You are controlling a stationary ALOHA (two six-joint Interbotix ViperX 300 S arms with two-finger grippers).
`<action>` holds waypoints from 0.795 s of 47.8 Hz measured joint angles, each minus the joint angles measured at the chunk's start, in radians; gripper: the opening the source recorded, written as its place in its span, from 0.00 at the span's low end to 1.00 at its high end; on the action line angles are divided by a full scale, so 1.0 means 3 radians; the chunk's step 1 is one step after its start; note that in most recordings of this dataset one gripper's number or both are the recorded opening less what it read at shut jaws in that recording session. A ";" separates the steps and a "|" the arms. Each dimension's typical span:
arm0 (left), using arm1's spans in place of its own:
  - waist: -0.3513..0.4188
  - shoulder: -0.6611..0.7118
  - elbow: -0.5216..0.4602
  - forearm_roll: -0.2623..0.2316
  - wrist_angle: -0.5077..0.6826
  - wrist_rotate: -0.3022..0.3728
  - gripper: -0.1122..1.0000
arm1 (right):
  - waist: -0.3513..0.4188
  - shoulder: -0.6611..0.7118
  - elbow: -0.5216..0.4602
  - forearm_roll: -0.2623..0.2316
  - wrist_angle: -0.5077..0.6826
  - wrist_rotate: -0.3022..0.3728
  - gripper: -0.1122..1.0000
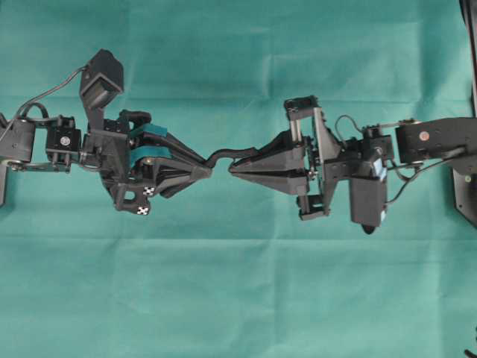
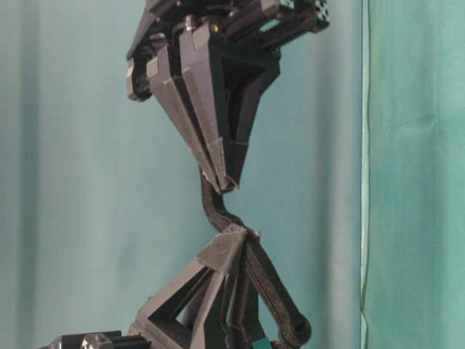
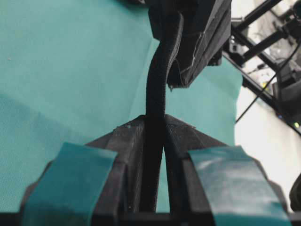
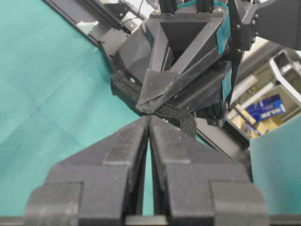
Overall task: Peel off the Velcro with your right arm.
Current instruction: 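Pull the right gripper away from the left to peel the strip apart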
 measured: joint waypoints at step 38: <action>0.0000 0.0000 0.0005 0.0000 -0.0005 0.0000 0.19 | 0.0159 0.0225 -0.0245 -0.0082 0.0276 0.0000 0.02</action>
